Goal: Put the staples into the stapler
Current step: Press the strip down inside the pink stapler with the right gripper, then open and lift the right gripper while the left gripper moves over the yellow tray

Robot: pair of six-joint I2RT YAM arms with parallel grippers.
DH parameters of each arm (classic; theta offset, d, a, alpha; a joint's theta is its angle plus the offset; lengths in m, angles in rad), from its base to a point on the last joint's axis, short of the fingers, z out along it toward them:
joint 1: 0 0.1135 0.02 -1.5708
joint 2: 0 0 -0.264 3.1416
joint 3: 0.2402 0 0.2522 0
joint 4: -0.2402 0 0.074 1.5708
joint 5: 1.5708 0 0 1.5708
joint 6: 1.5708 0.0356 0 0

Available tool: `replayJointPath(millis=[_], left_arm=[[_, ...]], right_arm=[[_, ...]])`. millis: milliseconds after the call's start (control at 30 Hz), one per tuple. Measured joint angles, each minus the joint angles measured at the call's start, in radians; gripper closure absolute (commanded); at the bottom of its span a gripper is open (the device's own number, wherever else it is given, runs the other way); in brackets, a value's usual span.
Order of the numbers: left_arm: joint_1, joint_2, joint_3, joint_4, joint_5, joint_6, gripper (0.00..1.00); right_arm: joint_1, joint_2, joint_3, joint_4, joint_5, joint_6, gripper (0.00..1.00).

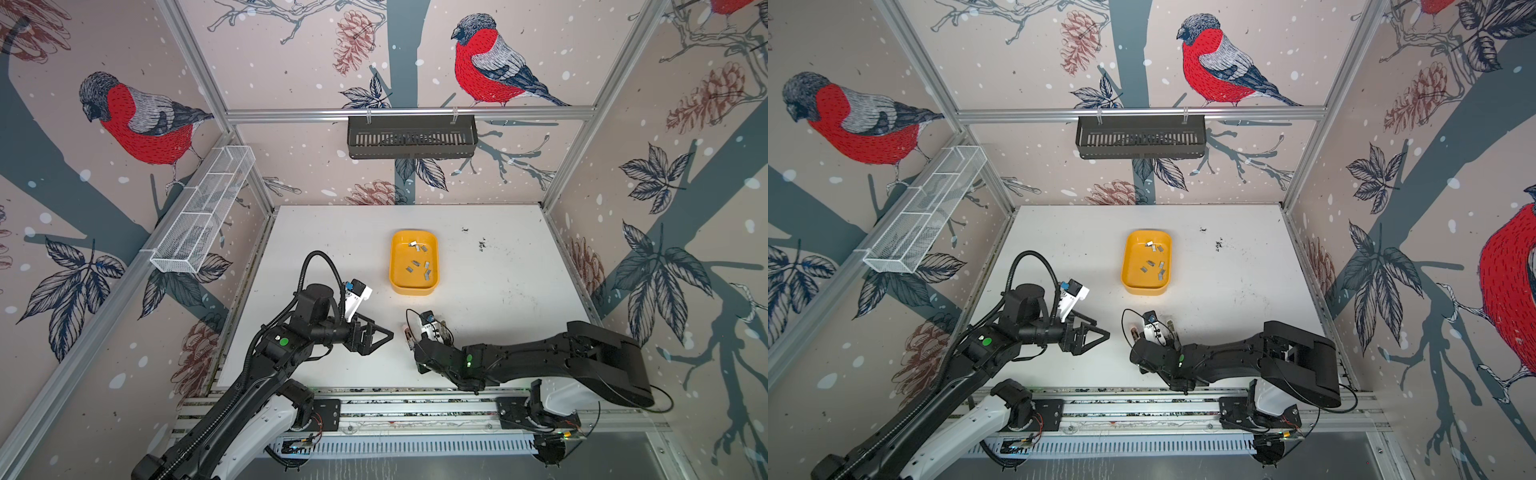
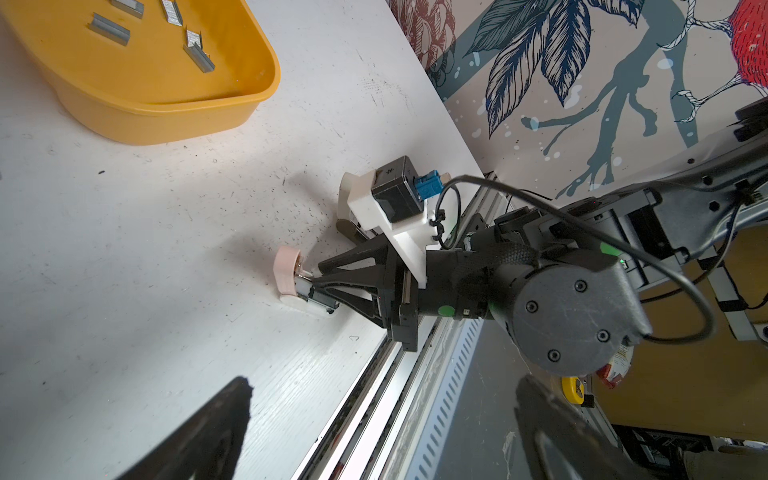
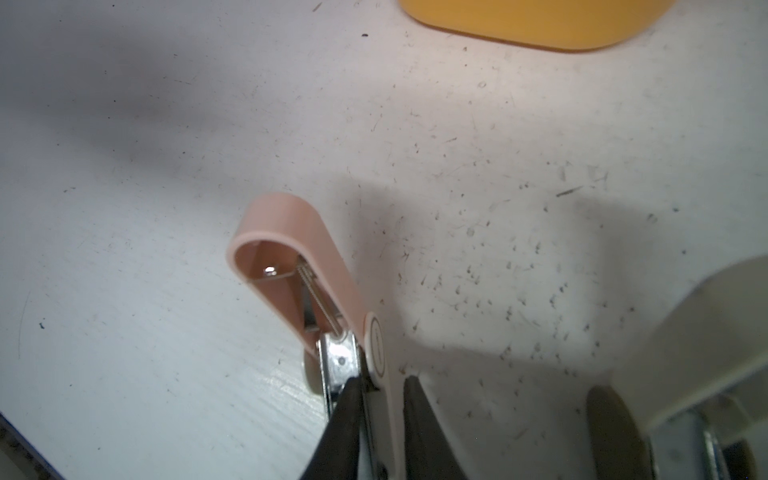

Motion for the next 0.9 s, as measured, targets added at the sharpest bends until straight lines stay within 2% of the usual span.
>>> replayJointPath(millis=[233, 500, 633, 900], left_arm=[[0.000, 0.004, 0.000, 0.003, 0.000, 0.000, 0.01], [0.000, 0.060, 0.042, 0.056, 0.012, -0.008, 0.01], [-0.005, 0.174, 0.146, 0.098, 0.002, 0.038, 0.01], [-0.014, 0.489, 0.421, 0.182, 0.011, 0.142, 0.01]], right_arm=[[-0.002, -0.035, -0.003, -0.002, 0.000, -0.005, 0.76], [-0.033, -0.168, -0.019, -0.011, 0.000, -0.055, 0.75], [-0.064, -0.293, -0.043, -0.048, 0.001, -0.076, 0.72], [-0.156, -0.500, -0.082, -0.164, -0.029, -0.145, 0.68]])
